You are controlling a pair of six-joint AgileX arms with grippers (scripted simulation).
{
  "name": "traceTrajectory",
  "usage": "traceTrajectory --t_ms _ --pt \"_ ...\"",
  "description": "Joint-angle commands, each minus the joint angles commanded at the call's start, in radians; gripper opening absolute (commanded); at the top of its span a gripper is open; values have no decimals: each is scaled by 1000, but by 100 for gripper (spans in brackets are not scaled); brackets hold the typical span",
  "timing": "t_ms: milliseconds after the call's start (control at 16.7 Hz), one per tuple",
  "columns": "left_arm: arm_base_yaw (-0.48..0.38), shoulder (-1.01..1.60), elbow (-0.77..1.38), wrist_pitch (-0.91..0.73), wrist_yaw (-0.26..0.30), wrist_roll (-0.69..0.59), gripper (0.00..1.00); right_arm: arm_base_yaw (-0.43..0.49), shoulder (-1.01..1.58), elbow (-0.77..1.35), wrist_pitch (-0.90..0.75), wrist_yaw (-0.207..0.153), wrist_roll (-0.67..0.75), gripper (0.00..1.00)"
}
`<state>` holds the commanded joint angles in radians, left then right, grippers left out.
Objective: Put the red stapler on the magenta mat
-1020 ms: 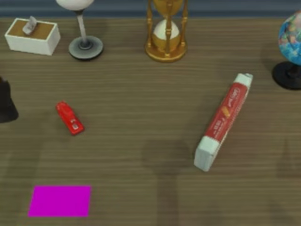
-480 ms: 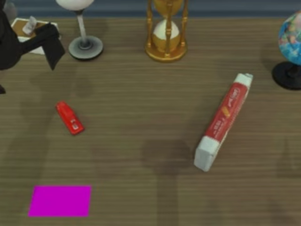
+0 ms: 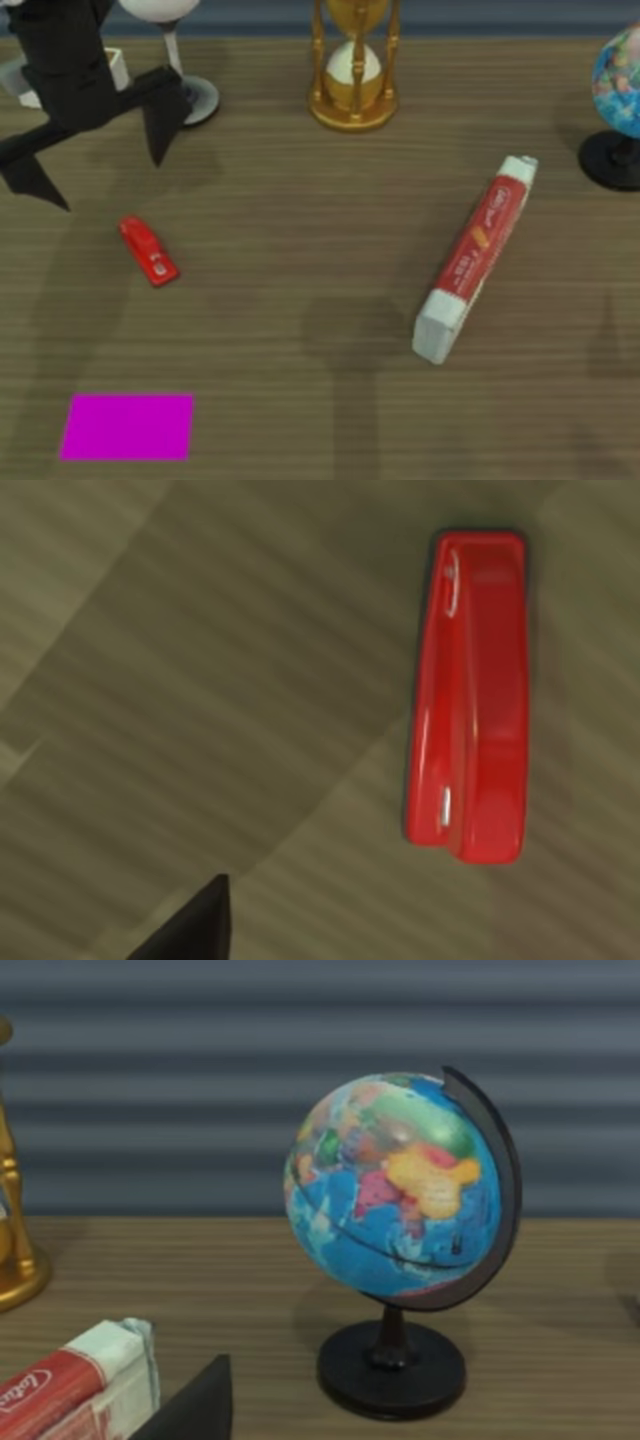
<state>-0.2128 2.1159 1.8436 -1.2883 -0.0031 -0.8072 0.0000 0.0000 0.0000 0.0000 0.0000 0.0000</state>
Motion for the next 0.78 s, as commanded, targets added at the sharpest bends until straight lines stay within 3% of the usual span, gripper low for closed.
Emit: traceTrajectory --t_ms 480,780 --pt "2 26 24 -12 1 -11 100 0 0 0 0 0 0 100" --pt "1 62 -97 147 1 -8 100 0 0 0 0 0 0 100"
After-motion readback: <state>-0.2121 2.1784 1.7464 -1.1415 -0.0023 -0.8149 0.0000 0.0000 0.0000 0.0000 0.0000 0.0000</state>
